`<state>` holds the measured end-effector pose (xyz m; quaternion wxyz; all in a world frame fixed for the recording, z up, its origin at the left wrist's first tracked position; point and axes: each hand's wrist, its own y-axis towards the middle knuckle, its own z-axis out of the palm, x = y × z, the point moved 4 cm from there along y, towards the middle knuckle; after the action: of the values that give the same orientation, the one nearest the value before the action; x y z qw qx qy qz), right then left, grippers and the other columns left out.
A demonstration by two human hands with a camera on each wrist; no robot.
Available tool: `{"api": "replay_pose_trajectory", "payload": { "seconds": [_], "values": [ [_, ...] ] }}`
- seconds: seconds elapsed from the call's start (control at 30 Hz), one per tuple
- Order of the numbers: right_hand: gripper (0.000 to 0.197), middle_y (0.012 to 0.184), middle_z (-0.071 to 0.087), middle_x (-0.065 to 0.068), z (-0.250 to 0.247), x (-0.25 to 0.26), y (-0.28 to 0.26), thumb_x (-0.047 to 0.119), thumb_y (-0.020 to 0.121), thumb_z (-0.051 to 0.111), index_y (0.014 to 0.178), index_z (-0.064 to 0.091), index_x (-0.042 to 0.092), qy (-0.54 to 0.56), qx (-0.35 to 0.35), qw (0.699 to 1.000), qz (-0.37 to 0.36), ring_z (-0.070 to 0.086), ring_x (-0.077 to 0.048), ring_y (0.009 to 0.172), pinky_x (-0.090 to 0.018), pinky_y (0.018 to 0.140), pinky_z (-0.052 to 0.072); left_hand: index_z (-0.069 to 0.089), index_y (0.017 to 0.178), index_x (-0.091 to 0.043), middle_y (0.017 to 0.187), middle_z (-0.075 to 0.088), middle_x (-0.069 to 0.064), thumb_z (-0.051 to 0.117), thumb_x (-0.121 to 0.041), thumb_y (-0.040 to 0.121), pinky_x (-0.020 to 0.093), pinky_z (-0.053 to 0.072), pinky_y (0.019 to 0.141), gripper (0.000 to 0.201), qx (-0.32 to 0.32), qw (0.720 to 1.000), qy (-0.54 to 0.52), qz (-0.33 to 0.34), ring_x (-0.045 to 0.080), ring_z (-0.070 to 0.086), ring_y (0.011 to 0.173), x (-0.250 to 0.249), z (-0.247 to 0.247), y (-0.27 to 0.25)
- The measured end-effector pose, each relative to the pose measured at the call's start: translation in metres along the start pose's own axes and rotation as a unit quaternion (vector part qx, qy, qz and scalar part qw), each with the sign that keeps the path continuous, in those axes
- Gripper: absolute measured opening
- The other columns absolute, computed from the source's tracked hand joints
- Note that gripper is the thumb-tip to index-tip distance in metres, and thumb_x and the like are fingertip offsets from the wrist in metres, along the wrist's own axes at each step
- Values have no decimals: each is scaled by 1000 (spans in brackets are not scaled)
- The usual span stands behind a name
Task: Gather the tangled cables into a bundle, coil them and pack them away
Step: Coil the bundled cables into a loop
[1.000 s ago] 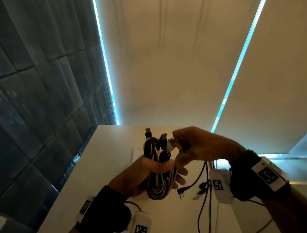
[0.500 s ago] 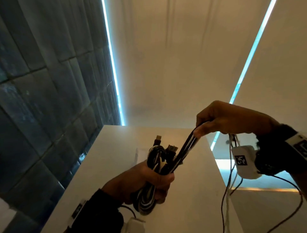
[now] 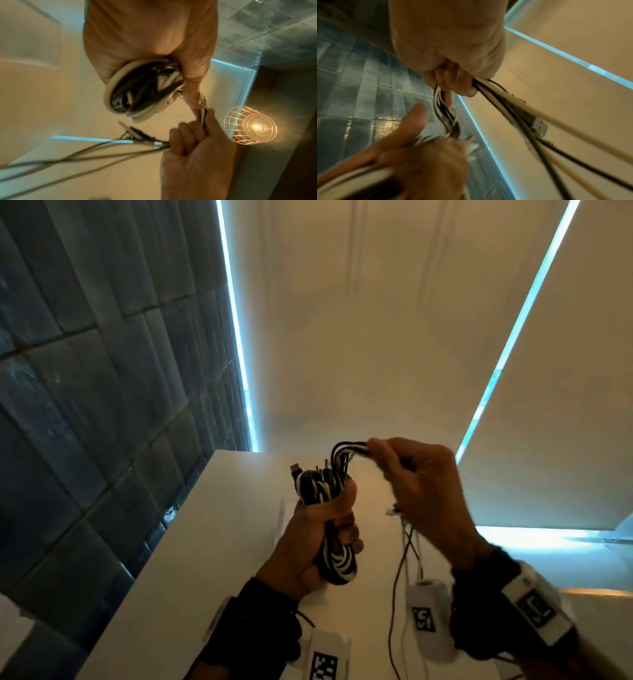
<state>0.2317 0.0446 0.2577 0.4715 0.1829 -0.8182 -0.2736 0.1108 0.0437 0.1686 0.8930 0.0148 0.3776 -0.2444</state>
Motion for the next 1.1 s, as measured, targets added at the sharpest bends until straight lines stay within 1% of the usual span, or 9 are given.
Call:
{"api": "replay_pose_trajectory", "payload": {
  "seconds": [0.13, 0.2, 0.23, 0.37, 0.47, 0.63, 0.8, 0.97, 1.1],
  "values": [
    [18, 59, 59, 18, 29, 5, -12, 21, 94, 60, 87, 75, 13, -26, 16, 999, -40, 56, 1, 49, -7, 47, 38, 55, 106, -7, 82, 56, 13, 80, -48, 63, 31, 51, 64, 65, -15, 999, -10, 37, 23, 58, 73, 7, -1, 4],
    [18, 67, 68, 8, 41, 3, -19, 23, 95, 59, 95, 75, 15, -37, 52, 997, -45, 61, -3, 54, -17, 49, 48, 59, 118, -6, 112, 64, 18, 70, -60, 66, 42, 51, 86, 76, -42, 996, -37, 63, 32, 60, 107, 5, -6, 4],
    [19, 71, 71, 4, 46, 4, -24, 24, 96, 56, 99, 73, 16, -45, 78, 995, -51, 63, -6, 57, -22, 53, 52, 65, 115, -9, 110, 67, 18, 66, -63, 70, 43, 51, 88, 70, -59, 994, -54, 76, 31, 62, 110, 3, -9, 4],
    [16, 91, 64, -4, 71, 10, -34, 18, 96, 50, 106, 60, 9, -163, 262, 947, -86, 53, -14, 68, -26, 62, 43, 67, 71, -12, 62, 63, 6, 56, -48, 82, 31, 54, 60, 40, -89, 994, -22, 59, 20, 66, 59, -8, -10, 4],
    [22, 106, 58, -6, 80, 11, -35, 19, 99, 43, 117, 48, 8, -252, 327, 906, -93, 44, -13, 72, -24, 66, 32, 55, 65, -11, 50, 49, 0, 55, -22, 88, 21, 47, 44, 26, -147, 986, -15, 76, 13, 49, 39, -19, -19, 7],
    [20, 76, 54, 5, 76, -1, -45, 30, 102, 38, 116, 30, 18, -129, 297, 945, 37, 46, -9, 51, -17, 44, 36, 53, 72, -12, 57, 48, 0, 58, -16, 86, 21, 44, 38, 15, -165, 982, -39, 81, 12, 48, 40, -26, -34, 14],
    [15, 77, 66, 3, 73, -21, -67, 36, 100, 40, 105, 39, 21, 0, 251, 964, 86, 57, -13, 52, -26, 47, 46, 46, 56, -16, 52, 40, 0, 57, -6, 84, 25, 41, 51, 32, -186, 978, -32, 93, 13, 39, 45, -28, -42, 24],
    [37, 57, 56, 2, 64, -43, -84, 40, 94, 46, 85, 55, 5, 185, 293, 915, 208, 57, -15, 50, -39, 56, 53, 43, 58, -16, 49, 44, -2, 56, -1, 83, 26, 42, 56, 32, -239, 958, -41, 153, 12, 46, 46, -34, -51, 27],
    [43, 62, 55, -7, 73, -45, -95, 38, 94, 50, 96, 53, -5, 273, 298, 884, 236, 49, -16, 43, -26, 40, 41, 58, 75, -15, 71, 61, -1, 61, -14, 88, 32, 48, 72, 14, -252, 956, -43, 143, 13, 59, 72, -32, -41, 29]
  ]
}}
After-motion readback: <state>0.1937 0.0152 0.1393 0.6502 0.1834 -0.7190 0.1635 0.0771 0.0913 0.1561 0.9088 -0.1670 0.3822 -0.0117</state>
